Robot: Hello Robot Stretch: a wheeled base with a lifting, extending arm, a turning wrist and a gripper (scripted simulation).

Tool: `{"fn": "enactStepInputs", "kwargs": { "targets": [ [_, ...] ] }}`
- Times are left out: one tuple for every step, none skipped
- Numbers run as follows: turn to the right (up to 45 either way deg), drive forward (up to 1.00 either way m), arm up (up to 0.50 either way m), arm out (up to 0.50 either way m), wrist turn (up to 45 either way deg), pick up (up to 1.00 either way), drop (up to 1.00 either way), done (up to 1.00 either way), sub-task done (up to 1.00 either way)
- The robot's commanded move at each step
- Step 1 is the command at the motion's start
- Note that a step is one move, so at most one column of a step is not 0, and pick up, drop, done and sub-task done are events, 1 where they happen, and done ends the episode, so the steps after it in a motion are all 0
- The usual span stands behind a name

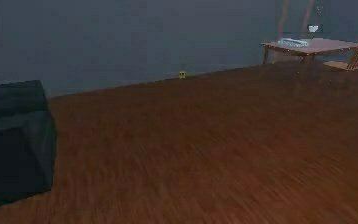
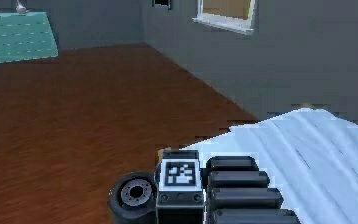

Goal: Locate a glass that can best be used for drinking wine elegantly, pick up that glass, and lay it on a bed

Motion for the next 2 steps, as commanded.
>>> {"fn": "enactStepInputs", "kwargs": {
  "targets": [
    [45.0, 0.00, 0.00, 0.00, 0.0, 0.00, 0.00, 0.00, 0.00],
    [33.0, 0.00, 0.00, 0.00, 0.0, 0.00, 0.00, 0.00, 0.00]
  ]
}}
